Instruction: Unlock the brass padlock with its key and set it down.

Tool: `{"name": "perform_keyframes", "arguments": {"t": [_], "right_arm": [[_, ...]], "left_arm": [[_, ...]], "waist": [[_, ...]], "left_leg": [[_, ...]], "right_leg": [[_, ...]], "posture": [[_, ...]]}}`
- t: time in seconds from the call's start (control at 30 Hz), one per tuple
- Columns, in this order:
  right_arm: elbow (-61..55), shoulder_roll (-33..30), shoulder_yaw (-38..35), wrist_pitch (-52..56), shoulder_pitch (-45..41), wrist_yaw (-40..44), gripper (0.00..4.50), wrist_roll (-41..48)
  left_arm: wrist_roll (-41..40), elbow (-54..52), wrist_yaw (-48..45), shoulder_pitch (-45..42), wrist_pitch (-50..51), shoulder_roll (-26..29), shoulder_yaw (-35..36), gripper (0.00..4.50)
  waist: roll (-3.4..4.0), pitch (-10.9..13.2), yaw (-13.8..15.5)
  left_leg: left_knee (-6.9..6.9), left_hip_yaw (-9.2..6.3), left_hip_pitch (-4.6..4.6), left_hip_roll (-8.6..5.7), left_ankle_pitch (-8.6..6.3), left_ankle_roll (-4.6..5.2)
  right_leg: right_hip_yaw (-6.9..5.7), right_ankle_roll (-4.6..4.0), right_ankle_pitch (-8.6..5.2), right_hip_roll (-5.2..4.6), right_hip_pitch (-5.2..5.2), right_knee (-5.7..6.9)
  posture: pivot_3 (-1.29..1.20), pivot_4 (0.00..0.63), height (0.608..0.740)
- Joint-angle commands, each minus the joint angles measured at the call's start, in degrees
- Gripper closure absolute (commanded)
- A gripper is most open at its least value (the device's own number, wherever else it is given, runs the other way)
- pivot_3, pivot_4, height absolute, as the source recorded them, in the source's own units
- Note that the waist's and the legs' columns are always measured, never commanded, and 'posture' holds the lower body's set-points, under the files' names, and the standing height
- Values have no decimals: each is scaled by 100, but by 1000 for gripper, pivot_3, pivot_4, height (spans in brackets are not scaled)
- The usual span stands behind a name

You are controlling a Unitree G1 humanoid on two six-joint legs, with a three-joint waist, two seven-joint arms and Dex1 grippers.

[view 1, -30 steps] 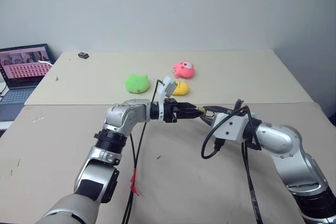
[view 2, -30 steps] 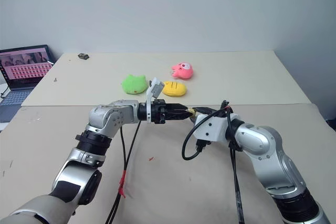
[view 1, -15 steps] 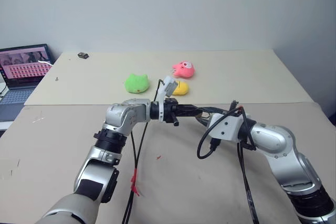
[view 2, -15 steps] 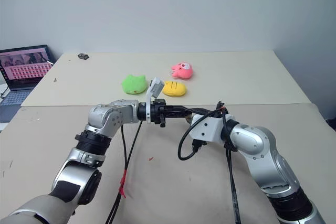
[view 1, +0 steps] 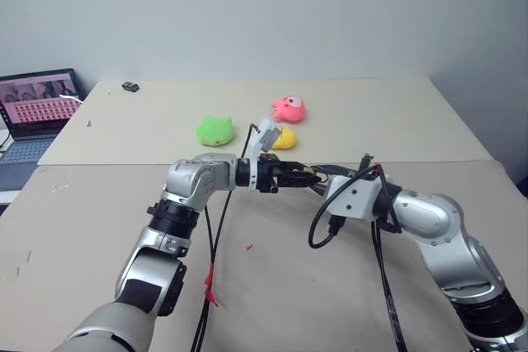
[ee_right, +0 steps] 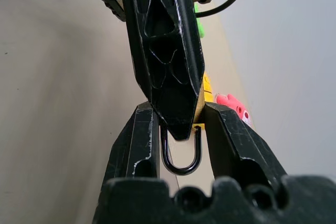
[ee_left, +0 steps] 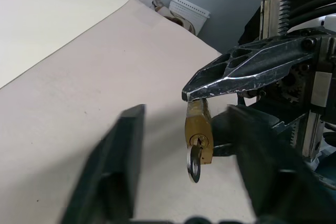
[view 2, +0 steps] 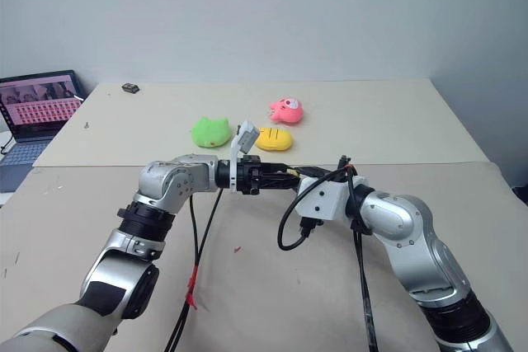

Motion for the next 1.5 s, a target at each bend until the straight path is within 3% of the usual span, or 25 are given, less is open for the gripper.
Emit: {"name": "perform_keyframes", "arguments": {"t": [0.03, 0.17, 0.33, 0.4, 0.77, 0.83, 0.87, 0.97, 1.0, 1.5], "right_arm": [[-170, 5, -102, -127, -197, -56, 3588, 14], [-136, 21, -77, -142, -221, -64, 3588, 22], [-108, 8, -86, -156, -221, -62, 3588, 37], [-79, -7, -106, -176, -224, -52, 3588, 54], [84, -43, -128, -327, -255, -69, 3588, 31], [82, -22, -115, -323, -263, -77, 3588, 27], [80, -17, -114, -322, -266, -78, 3588, 27], [88, -28, -133, -334, -266, -78, 3588, 33], [88, -35, -142, -338, -259, -77, 3588, 34], [154, -75, -175, -400, -271, -55, 3588, 68]], "left_arm": [[-87, -120, -100, -141, 15, -21, 33, 935], [-89, -80, -179, -165, -7, 0, 33, 2013], [-74, -63, -261, -161, 8, 40, 17, 4071], [-83, -82, -298, -152, 29, 60, -1, 4443], [-55, -73, -176, -138, 105, 86, 22, 4438], [-38, -57, -158, -153, 92, 81, 14, 3423], [-27, -58, -153, -157, 88, 85, 5, 3291], [-27, -41, -132, -182, 94, 89, 10, 2116], [-29, -36, -124, -185, 94, 87, 13, 1924], [-95, -62, -142, -188, 211, 209, 133, 1924]], "waist": [[0, 0, -1], [1, 1, -1], [0, 1, -6], [1, 1, -4], [1, 2, -4], [1, 2, -4], [1, 2, -6], [2, 2, -4], [2, 2, -3], [4, 3, -8]], "left_leg": [[0, 0, 0, 0, 0, 0], [0, 0, 0, 0, 0, 0], [0, 0, 1, 0, 0, 0], [0, 0, 1, 0, 0, 0], [0, 0, 1, 0, 0, 0], [0, 0, 1, 0, 0, 0], [0, 0, 0, 0, 0, 0], [0, 0, 1, 0, 0, 0], [0, 0, 1, 0, 0, 0], [0, -1, 1, 0, 0, 0]], "right_leg": [[0, 0, 0, 0, 0, 0], [0, 0, 0, 0, 0, 0], [0, 0, 0, 0, 0, 0], [0, 0, 0, 0, 0, 0], [0, 0, 0, 0, 0, 0], [0, 0, 0, 0, 0, 0], [0, 0, 0, 0, 0, 0], [0, 0, 0, 0, 0, 0], [0, 0, 0, 0, 0, 0], [0, 0, 0, 0, 0, 0]], "posture": [[0, 150, 655], [0, 150, 655], [0, 150, 655], [0, 150, 655], [0, 150, 655], [0, 150, 655], [0, 150, 655], [0, 150, 655], [0, 150, 655], [0, 150, 655]]}}
